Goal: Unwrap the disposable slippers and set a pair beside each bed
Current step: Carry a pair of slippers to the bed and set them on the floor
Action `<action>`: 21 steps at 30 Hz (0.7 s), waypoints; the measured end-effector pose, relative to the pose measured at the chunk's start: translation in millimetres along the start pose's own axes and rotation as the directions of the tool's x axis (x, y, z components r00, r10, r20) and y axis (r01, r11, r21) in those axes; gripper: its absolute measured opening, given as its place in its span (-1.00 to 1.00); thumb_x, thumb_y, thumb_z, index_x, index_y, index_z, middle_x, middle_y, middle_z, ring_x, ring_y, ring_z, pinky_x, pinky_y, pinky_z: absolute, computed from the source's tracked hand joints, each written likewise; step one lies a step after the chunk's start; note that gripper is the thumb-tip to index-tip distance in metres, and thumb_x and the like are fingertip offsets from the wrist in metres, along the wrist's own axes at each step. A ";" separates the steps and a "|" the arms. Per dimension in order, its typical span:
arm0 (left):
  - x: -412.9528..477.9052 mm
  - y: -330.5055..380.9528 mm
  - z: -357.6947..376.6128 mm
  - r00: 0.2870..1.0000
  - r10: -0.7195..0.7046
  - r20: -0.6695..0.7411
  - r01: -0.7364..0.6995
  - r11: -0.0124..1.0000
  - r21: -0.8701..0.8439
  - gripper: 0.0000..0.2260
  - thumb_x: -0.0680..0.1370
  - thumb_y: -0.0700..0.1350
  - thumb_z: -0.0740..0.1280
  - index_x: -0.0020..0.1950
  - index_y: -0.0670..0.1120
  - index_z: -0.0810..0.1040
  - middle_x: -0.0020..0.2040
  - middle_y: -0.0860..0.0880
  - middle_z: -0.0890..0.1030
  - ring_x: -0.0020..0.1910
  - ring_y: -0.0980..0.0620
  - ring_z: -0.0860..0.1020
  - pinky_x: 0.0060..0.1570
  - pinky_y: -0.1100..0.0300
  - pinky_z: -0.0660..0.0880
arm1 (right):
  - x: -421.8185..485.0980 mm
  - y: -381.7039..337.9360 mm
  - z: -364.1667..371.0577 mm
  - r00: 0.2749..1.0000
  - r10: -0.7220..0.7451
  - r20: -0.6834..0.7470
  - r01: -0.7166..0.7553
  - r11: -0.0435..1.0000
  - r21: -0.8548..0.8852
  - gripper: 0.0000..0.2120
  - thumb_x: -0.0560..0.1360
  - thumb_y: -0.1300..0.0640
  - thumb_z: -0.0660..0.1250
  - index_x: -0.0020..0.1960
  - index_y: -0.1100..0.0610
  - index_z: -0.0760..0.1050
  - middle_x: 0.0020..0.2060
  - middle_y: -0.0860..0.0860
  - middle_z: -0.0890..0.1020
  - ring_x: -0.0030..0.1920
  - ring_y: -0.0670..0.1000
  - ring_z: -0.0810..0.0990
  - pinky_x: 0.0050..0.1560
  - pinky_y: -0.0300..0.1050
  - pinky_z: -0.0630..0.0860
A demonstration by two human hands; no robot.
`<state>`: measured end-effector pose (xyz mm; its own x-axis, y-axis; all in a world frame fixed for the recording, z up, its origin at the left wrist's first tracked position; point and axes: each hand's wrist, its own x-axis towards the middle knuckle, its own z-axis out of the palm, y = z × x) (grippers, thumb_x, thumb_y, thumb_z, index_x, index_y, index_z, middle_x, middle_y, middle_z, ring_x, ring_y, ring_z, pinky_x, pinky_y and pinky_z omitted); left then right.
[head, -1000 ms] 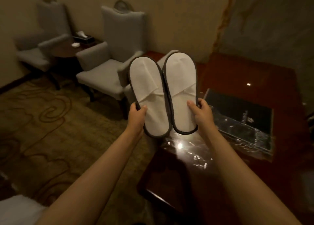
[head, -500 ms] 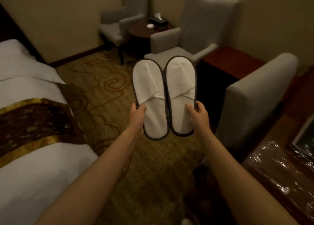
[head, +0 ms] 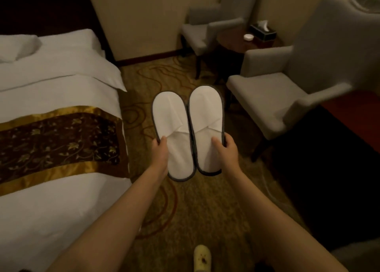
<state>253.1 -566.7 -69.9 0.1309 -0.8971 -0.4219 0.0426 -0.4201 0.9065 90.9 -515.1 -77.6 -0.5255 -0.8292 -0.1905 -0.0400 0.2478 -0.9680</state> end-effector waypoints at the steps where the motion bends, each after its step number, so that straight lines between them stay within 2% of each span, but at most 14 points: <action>1: 14.4 4.0 3.6 1.000 0.004 -0.022 -0.004 1.000 -0.008 -0.55 0.61 0.01 0.12 0.47 -0.11 0.24 0.40 -0.14 0.39 0.34 -0.13 0.39 0.37 -0.10 0.34 | 17.1 -4.7 6.8 1.000 -0.005 0.028 0.005 1.000 -0.011 -0.64 0.52 -0.04 0.25 0.27 0.02 0.38 0.00 -0.12 0.49 -0.07 -0.12 0.50 -0.06 -0.12 0.44; 4: 53.4 17.1 9.5 0.996 -0.031 -0.081 0.027 0.999 -0.042 -0.56 0.61 0.01 0.13 0.46 -0.11 0.26 0.38 -0.14 0.42 0.32 -0.14 0.42 0.35 -0.09 0.37 | 64.3 -18.0 28.8 0.994 -0.006 0.106 0.011 0.999 -0.044 -0.68 0.52 -0.04 0.25 0.24 0.03 0.41 0.00 -0.10 0.51 -0.04 -0.08 0.51 -0.05 -0.11 0.45; 9: 124.2 40.8 15.4 0.982 -0.111 -0.155 0.097 0.991 -0.095 -0.54 0.61 0.02 0.14 0.48 -0.09 0.22 0.39 -0.14 0.40 0.33 -0.14 0.41 0.35 -0.10 0.37 | 137.2 -33.5 73.1 0.985 0.021 0.173 -0.013 0.999 -0.047 -0.75 0.51 0.03 0.29 0.16 0.07 0.44 0.02 0.00 0.56 0.01 0.03 0.56 0.04 0.01 0.53; 12: 176.5 54.3 19.8 0.974 -0.141 -0.175 0.122 0.986 -0.118 -0.54 0.61 0.02 0.15 0.49 -0.08 0.21 0.39 -0.13 0.40 0.32 -0.15 0.41 0.34 -0.11 0.38 | 184.0 -40.5 103.6 0.977 0.033 0.209 -0.021 0.998 -0.056 -0.72 0.51 0.03 0.29 0.18 0.11 0.45 0.04 0.03 0.57 0.04 0.07 0.56 0.07 0.06 0.54; 16: 245.2 72.0 30.0 0.974 -0.152 -0.169 0.128 0.981 -0.145 -0.59 0.61 0.00 0.15 0.43 -0.11 0.30 0.32 -0.17 0.47 0.25 -0.17 0.47 0.30 -0.14 0.41 | 248.7 -50.1 141.6 0.975 0.042 0.220 -0.023 0.996 -0.087 -0.72 0.51 0.03 0.29 0.18 0.09 0.44 0.09 0.06 0.58 0.02 0.03 0.54 0.05 0.02 0.52; 21: 320.0 98.4 43.5 0.962 -0.163 -0.220 0.135 0.981 -0.136 -0.57 0.61 0.00 0.13 0.46 -0.11 0.25 0.36 -0.15 0.44 0.29 -0.15 0.44 0.32 -0.11 0.40 | 328.8 -65.8 185.9 0.961 0.040 0.273 -0.006 0.992 -0.126 -0.68 0.51 0.04 0.29 0.23 0.11 0.44 0.07 0.02 0.55 0.05 0.04 0.53 0.05 -0.01 0.50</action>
<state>256.1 -901.1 -116.5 0.3368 -0.7644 -0.5498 0.1939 -0.5151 0.8349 78.8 -897.2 -106.9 -0.2751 -0.9237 -0.2668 -0.1435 0.3138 -0.9386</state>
